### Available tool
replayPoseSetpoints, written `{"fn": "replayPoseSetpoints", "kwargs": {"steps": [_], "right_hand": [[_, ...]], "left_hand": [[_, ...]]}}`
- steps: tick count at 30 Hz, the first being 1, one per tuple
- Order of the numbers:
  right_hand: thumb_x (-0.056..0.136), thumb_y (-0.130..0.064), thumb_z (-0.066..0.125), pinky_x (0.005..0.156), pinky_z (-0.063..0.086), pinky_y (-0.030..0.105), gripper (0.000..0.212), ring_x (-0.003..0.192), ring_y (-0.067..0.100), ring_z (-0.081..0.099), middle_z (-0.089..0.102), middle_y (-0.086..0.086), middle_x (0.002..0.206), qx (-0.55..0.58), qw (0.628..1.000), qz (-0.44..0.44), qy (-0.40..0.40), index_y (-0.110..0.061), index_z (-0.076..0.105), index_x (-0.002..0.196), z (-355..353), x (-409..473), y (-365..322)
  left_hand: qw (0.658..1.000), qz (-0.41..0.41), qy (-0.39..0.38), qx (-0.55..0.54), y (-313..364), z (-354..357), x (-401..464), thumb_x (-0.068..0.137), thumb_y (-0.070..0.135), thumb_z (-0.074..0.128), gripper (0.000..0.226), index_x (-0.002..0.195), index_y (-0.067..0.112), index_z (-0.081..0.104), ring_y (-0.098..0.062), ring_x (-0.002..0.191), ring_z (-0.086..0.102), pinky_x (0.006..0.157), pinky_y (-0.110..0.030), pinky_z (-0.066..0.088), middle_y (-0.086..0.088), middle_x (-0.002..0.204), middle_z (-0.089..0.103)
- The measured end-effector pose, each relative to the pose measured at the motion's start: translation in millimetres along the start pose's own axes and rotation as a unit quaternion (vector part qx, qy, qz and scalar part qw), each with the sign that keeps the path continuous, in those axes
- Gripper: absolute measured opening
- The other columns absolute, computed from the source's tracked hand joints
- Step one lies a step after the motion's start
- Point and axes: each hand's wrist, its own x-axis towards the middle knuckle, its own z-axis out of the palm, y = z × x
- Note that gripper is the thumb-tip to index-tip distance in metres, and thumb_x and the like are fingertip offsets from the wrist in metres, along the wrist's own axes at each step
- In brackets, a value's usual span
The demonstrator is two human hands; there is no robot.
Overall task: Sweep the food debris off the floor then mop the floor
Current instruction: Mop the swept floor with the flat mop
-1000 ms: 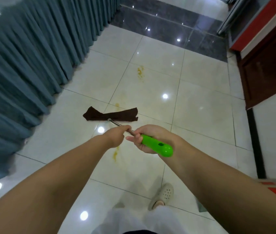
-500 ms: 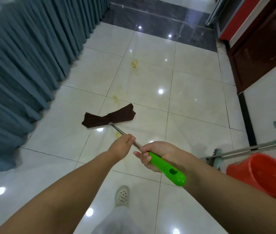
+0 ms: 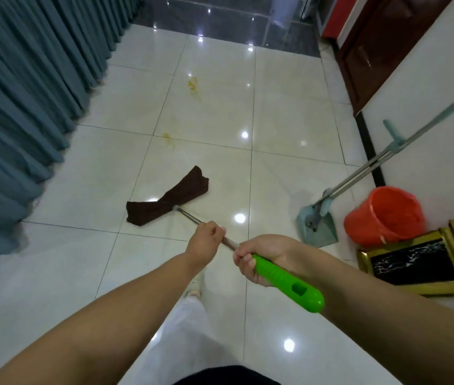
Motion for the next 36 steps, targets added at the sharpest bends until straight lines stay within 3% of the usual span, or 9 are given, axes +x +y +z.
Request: {"fn": "replayPoseSetpoints", "kwargs": {"steps": [9,11,15,23,26,28,30,33,36], "right_hand": [[0.093,0.002,0.038,0.027,0.035,0.011,0.027,0.023,0.008,0.039,0.042,0.001,0.037,-0.076,0.995,0.033,0.063,-0.008,0.045,0.068,-23,-47,71],[0.090,0.003,0.041,0.028,0.035,0.012,0.024,0.026,0.007,0.039,0.041,0.000,0.042,-0.101,0.991,0.035,0.078,-0.008,0.045,0.069,-27,-62,77],[0.089,0.003,0.042,0.027,0.035,0.013,0.018,0.028,0.007,0.037,0.040,-0.001,0.050,-0.124,0.988,0.030,0.086,-0.009,0.046,0.075,-30,-85,83],[0.092,-0.004,0.044,0.029,0.036,0.013,0.013,0.030,0.006,0.037,0.038,-0.001,0.059,-0.146,0.984,0.037,0.100,-0.010,0.048,0.080,-34,-101,78],[0.092,-0.002,0.042,0.029,0.034,0.012,0.022,0.029,0.006,0.037,0.041,0.002,0.059,-0.135,0.985,0.021,0.108,-0.007,0.056,0.107,-29,-81,76],[0.092,0.001,0.038,0.029,0.033,0.010,0.044,0.029,0.006,0.036,0.041,0.003,0.060,-0.139,0.982,-0.009,0.126,-0.008,0.047,0.134,-28,-68,72],[0.093,0.002,0.036,0.029,0.032,0.010,0.049,0.029,0.005,0.035,0.039,0.003,0.061,-0.145,0.980,-0.021,0.134,-0.010,0.042,0.140,-27,-60,64],[0.094,-0.001,0.037,0.028,0.032,0.009,0.035,0.027,0.005,0.036,0.040,0.002,0.060,-0.135,0.984,-0.002,0.112,-0.009,0.052,0.125,-27,-52,44],[0.096,-0.006,0.039,0.026,0.031,0.009,0.019,0.022,0.006,0.036,0.042,0.000,0.045,-0.145,0.984,0.042,0.094,-0.012,0.049,0.081,-18,-38,19]], "left_hand": [[0.987,-0.074,0.004,-0.141,6,47,-85,0.086,0.021,0.059,0.021,0.070,0.011,0.051,-0.018,0.075,0.051,0.070,-0.028,0.045,-0.009,0.082,0.055],[0.961,-0.147,0.017,-0.234,9,53,-92,0.081,0.024,0.065,0.022,0.076,0.007,0.053,-0.020,0.075,0.053,0.075,-0.033,0.055,-0.010,0.082,0.051],[0.847,-0.277,-0.065,-0.449,29,51,-102,0.091,0.005,0.060,0.013,0.082,-0.002,0.053,-0.022,0.073,0.060,0.064,-0.030,0.058,-0.015,0.082,0.055],[0.818,-0.295,-0.106,-0.482,39,56,-99,0.093,-0.001,0.053,0.013,0.081,-0.003,0.052,-0.020,0.068,0.058,0.082,-0.034,0.052,-0.015,0.077,0.054],[0.803,-0.318,-0.085,-0.496,31,55,-89,0.093,-0.001,0.053,0.013,0.081,-0.004,0.052,-0.021,0.069,0.058,0.087,-0.038,0.053,-0.016,0.078,0.054],[0.789,-0.329,-0.077,-0.513,28,53,-83,0.094,0.000,0.053,0.014,0.081,-0.004,0.052,-0.021,0.069,0.057,0.087,-0.038,0.053,-0.015,0.077,0.053],[0.778,-0.327,-0.076,-0.530,29,51,-77,0.095,0.003,0.051,0.016,0.081,-0.004,0.052,-0.020,0.067,0.057,0.077,-0.036,0.057,-0.014,0.077,0.054],[0.762,-0.321,-0.077,-0.557,35,46,-65,0.099,0.008,0.045,0.017,0.092,-0.005,0.052,-0.018,0.068,0.057,0.061,-0.032,0.057,-0.014,0.080,0.055],[0.752,-0.314,-0.067,-0.575,44,38,-47,0.100,0.011,0.043,0.011,0.108,0.005,0.047,-0.015,0.063,0.053,0.043,-0.025,0.054,-0.011,0.072,0.047]]}}
